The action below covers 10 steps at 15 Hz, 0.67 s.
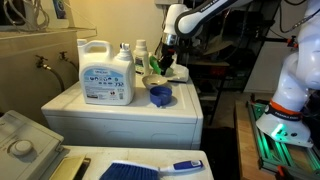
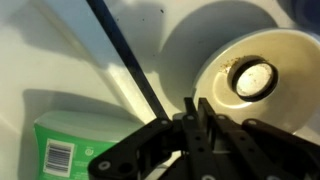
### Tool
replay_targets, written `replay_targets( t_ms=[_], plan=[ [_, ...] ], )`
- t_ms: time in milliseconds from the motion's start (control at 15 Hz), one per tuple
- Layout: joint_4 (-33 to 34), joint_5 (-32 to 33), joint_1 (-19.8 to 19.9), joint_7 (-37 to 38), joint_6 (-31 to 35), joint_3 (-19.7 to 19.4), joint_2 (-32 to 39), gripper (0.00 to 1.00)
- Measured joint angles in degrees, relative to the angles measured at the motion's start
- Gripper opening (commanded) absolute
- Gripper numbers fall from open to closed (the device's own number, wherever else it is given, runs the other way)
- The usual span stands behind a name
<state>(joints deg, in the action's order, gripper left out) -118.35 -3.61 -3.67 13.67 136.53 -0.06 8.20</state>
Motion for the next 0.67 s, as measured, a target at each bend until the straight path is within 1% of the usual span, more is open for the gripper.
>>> replay_targets(
  t_ms=[67, 200, 333, 533, 600, 667],
  plan=[
    [0.0, 1.1, -0.1, 0.0, 0.0, 0.1, -0.3, 0.39],
    [0.1, 2.2, -0.1, 0.0, 0.0, 0.2, -0.7, 0.51],
    [0.1, 2.3, 0.2, -0.3, 1.1, 0.1, -0.5, 0.67],
    [0.1, 1.4, 0.8, -3.9, 3.6, 0.1, 0.5, 0.89],
    [0.2, 0.8, 0.9, -5.5, 4.3, 0.2, 1.1, 0.98],
    [0.3, 0.0, 0.9, -7.4, 5.0, 0.3, 1.7, 1.00]
  ],
)
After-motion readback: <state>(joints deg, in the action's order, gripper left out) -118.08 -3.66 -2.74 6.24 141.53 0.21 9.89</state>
